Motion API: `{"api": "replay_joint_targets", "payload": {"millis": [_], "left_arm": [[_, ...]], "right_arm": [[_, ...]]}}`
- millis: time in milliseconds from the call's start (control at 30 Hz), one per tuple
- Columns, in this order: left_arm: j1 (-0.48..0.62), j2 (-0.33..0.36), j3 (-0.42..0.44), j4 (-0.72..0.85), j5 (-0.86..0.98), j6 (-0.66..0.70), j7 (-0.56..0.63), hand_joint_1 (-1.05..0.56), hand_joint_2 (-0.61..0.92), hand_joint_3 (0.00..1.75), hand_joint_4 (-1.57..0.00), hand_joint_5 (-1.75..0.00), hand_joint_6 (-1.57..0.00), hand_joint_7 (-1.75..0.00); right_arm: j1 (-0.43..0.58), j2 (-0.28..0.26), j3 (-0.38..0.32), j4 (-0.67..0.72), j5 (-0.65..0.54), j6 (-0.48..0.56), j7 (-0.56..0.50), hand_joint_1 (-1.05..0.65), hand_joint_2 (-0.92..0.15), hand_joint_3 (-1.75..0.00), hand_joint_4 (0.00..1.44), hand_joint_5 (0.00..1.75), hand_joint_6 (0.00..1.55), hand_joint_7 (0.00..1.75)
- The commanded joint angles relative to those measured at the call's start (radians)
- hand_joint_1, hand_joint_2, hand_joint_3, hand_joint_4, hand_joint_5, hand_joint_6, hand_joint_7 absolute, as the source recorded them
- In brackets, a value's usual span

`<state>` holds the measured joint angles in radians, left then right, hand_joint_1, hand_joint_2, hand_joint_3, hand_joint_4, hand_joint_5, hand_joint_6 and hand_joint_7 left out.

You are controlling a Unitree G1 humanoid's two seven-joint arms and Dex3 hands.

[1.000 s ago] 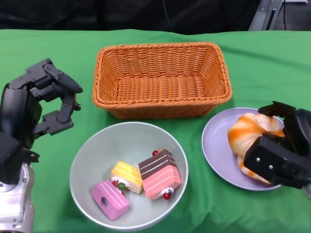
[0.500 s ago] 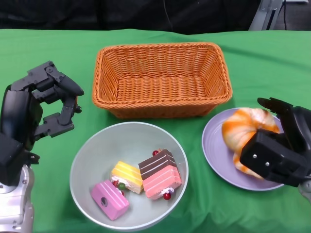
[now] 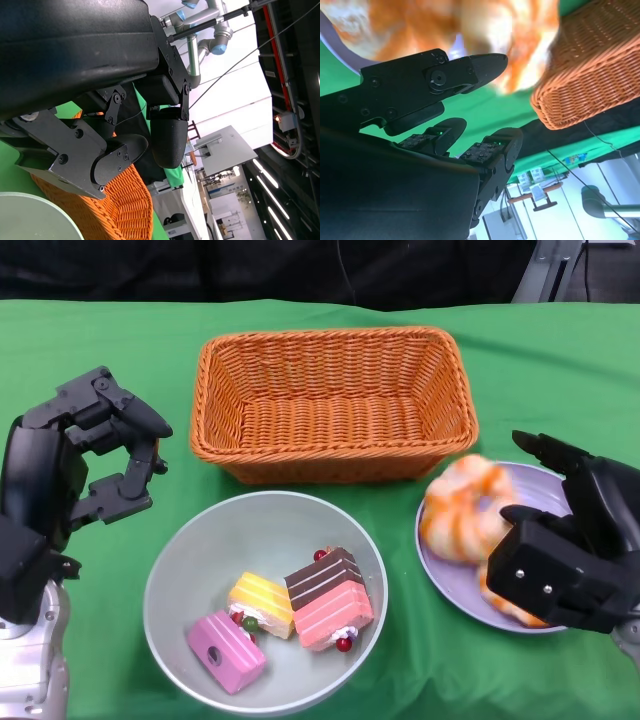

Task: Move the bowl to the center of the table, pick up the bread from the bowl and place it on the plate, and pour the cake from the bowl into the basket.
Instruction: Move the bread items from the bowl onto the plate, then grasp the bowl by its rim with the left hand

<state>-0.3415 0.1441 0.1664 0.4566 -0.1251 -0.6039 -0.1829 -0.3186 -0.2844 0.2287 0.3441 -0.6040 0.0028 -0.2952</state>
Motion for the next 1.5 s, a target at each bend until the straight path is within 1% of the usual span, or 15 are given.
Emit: {"api": "replay_joint_targets", "payload": {"millis": [33, 433, 533, 667, 800, 1000, 1100, 1133, 1167, 1200, 1267, 1333, 1367, 1433, 1500], "left_arm": [[0.009, 0.018, 0.006, -0.003, -0.001, -0.001, -0.005, -0.04, 0.59, 1.05, -0.8, -1.56, -0.79, -1.35], [0.008, 0.02, 0.006, 0.0, -0.005, -0.003, -0.01, -0.03, 0.6, 1.05, -0.8, -1.57, -0.78, -1.37], [0.009, 0.019, 0.005, -0.002, -0.005, -0.003, -0.011, -0.04, 0.6, 1.05, -0.8, -1.56, -0.78, -1.36], [0.015, 0.015, 0.003, -0.016, 0.007, -0.004, 0.001, -0.04, 0.6, 1.04, -0.8, -1.56, -0.79, -1.36], [0.014, 0.016, 0.005, -0.018, -0.006, 0.011, -0.006, -0.03, 0.6, 1.05, -0.8, -1.57, -0.79, -1.35], [-0.001, 0.021, 0.004, 0.017, -0.007, -0.005, -0.02, -0.04, 0.59, 1.05, -0.79, -1.57, -0.79, -1.36], [-0.002, 0.021, 0.002, 0.021, -0.011, -0.01, -0.03, -0.04, 0.59, 1.05, -0.79, -1.57, -0.79, -1.36], [-0.002, 0.02, 0.0, 0.021, -0.011, -0.011, -0.033, -0.04, 0.59, 1.05, -0.79, -1.57, -0.79, -1.36], [-0.002, 0.021, -0.001, 0.024, -0.012, -0.015, -0.039, -0.04, 0.59, 1.05, -0.78, -1.57, -0.78, -1.36], [-0.002, 0.022, -0.001, 0.027, -0.012, -0.018, -0.043, -0.04, 0.59, 1.05, -0.78, -1.57, -0.78, -1.36], [-0.002, 0.025, -0.001, 0.03, -0.01, -0.022, -0.048, -0.03, 0.59, 1.05, -0.78, -1.57, -0.78, -1.36], [-0.001, 0.028, 0.0, 0.031, -0.006, -0.025, -0.048, -0.03, 0.59, 1.04, -0.79, -1.57, -0.78, -1.36], [-0.001, 0.029, 0.0, 0.032, -0.004, -0.027, -0.049, -0.03, 0.59, 1.05, -0.78, -1.57, -0.78, -1.36], [-0.001, 0.031, 0.0, 0.034, -0.003, -0.029, -0.05, -0.03, 0.59, 1.05, -0.78, -1.57, -0.78, -1.36], [-0.003, 0.032, -0.004, 0.041, -0.009, -0.031, -0.066, -0.03, 0.59, 1.05, -0.78, -1.57, -0.78, -1.36]], "right_arm": [[0.007, -0.015, -0.008, -0.01, -0.004, 0.005, 0.005, -0.64, -0.92, -0.18, 0.52, 0.07, 0.49, 0.0], [0.007, -0.017, 0.008, -0.02, -0.029, 0.047, 0.045, -0.6, -0.92, -0.14, 0.55, 0.06, 0.51, 0.01], [0.012, -0.015, 0.004, -0.026, -0.028, 0.04, 0.035, -0.6, -0.92, -0.14, 0.55, 0.05, 0.52, 0.01], [0.055, -0.016, -0.034, -0.086, 0.012, -0.032, -0.005, -0.6, -0.92, -0.14, 0.59, 0.06, 0.54, 0.01], [0.13, 0.004, -0.102, -0.228, 0.107, -0.127, -0.011, -0.59, -0.92, -0.12, 0.66, 0.08, 0.6, 0.03], [0.248, 0.048, -0.177, -0.445, 0.309, -0.238, 0.059, -0.44, -0.9, -0.04, 0.84, 0.14, 0.76, 0.07], [0.298, 0.077, -0.2, -0.482, 0.439, -0.31, 0.12, -0.33, -0.9, -0.03, 0.94, 0.19, 0.86, 0.1], [0.317, 0.079, -0.208, -0.482, 0.487, -0.345, 0.15, -0.29, -0.9, -0.03, 0.96, 0.27, 0.89, 0.12], [0.336, 0.082, -0.216, -0.479, 0.525, -0.376, 0.174, -0.24, -0.91, -0.04, 0.9, 0.55, 0.94, 0.19], [0.347, 0.084, -0.223, -0.475, 0.544, -0.394, 0.19, -0.21, -0.91, -0.05, 0.86, 0.75, 0.97, 0.25], [0.365, 0.094, -0.237, -0.457, 0.568, -0.446, 0.212, -0.17, -0.91, -0.08, 0.83, 0.97, 1.0, 0.37], [0.386, 0.113, -0.248, -0.429, 0.588, -0.517, 0.222, -0.14, -0.87, -0.2, 0.83, 1.12, 0.96, 0.59], [0.393, 0.121, -0.251, -0.419, 0.592, -0.542, 0.225, -0.14, -0.8, -0.38, 0.8, 1.26, 0.89, 0.81], [0.399, 0.133, -0.257, -0.407, 0.593, -0.568, 0.233, -0.15, -0.71, -0.57, 0.78, 1.33, 0.83, 0.95], [0.409, 0.146, -0.251, -0.422, 0.625, -0.568, 0.258, -0.15, -0.66, -0.65, 0.76, 1.42, 0.79, 1.05]]}}
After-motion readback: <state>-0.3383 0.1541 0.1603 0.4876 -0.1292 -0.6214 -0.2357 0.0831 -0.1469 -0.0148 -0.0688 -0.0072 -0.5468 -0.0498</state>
